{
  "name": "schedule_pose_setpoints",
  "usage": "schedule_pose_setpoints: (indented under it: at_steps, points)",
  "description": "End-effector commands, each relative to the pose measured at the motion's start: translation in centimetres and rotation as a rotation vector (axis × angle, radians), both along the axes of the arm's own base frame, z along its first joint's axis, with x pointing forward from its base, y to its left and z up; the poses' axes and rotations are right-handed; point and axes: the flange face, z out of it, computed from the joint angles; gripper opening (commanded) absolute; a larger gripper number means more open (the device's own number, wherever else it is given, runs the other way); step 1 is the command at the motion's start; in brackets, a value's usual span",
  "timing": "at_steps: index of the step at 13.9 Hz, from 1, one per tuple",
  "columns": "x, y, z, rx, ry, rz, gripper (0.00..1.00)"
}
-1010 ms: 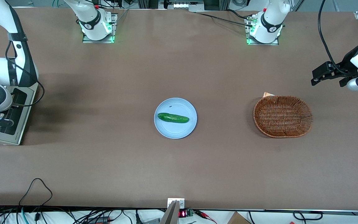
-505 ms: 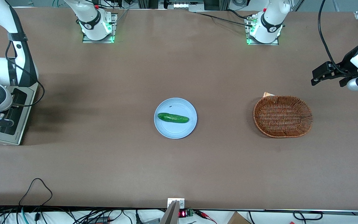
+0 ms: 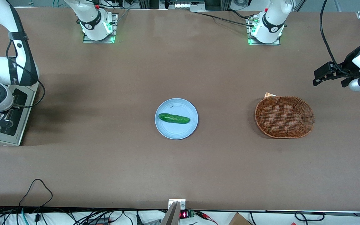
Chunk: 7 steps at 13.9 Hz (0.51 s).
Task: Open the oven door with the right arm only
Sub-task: 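Hook the right gripper on the handle and pull the door outward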
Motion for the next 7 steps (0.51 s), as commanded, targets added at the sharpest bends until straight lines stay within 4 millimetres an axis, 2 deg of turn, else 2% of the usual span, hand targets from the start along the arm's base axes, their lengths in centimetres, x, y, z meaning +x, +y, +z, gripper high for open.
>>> schedule_pose_setpoints:
  at_steps: [1, 7]
  points:
    - [0.44, 0.78, -3.69, 0.072, -0.035, 0.013, 0.0]
    - [0.63, 1.56, -3.91, 0.114, -0.053, 0.004, 0.0]
